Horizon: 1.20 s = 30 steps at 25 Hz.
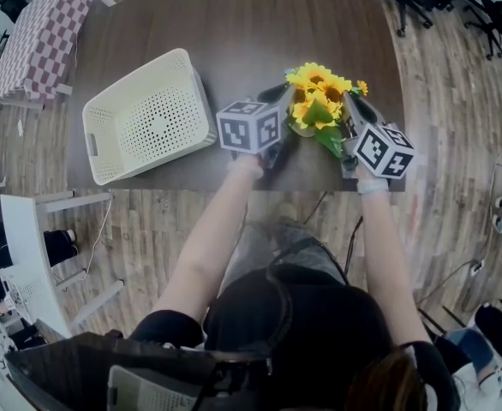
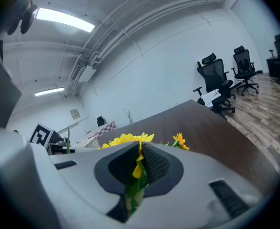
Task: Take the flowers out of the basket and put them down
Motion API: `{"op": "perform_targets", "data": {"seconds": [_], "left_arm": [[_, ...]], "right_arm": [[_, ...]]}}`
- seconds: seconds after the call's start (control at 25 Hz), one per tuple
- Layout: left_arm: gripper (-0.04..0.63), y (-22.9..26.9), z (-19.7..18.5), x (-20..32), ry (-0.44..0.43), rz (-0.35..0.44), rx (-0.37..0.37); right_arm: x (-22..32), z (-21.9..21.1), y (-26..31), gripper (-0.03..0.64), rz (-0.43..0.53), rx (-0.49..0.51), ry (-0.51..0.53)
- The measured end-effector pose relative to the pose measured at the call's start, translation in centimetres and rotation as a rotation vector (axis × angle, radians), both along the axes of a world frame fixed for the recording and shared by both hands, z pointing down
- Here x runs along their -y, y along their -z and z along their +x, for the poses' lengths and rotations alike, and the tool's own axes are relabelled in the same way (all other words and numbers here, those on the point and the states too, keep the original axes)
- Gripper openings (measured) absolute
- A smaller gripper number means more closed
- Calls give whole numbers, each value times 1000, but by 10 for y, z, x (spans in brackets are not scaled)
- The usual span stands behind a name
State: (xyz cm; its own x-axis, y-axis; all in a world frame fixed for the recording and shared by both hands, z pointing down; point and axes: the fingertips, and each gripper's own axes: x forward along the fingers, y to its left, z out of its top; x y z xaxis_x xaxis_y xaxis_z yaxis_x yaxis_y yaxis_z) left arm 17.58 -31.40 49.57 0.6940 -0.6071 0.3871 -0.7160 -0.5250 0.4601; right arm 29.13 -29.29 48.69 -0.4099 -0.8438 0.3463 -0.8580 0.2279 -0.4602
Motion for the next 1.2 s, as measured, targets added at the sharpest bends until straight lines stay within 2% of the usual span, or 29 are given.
{"op": "perform_targets", "data": {"seconds": [0.16,0.28,0.52,0.72,0.76,0.96,1.2], "left_arm": [[31,2,-1,0,8,9,10],[63,6,-2,0,19,28,12],[64,11,-4,1,34,43,25],[64,15,-9,-1,61,75,52],[64,17,-11,-1,67,84,57],[64,23,-18,-3,89,117,80],[64,32,-20,-9,88,142,81]], "right_arm": [[0,3,-1,29,2,-6,-12],[0,5,1,35,12,-8,-18],[-1,13,5,77,21,-6,-43],[-5,20,6,81,32,-13,-62],[-6,21,7,104,35,-15,-64],[-9,22,13,106,54,-22,-67],[-18,20,19,71,67,-18,-67]]}}
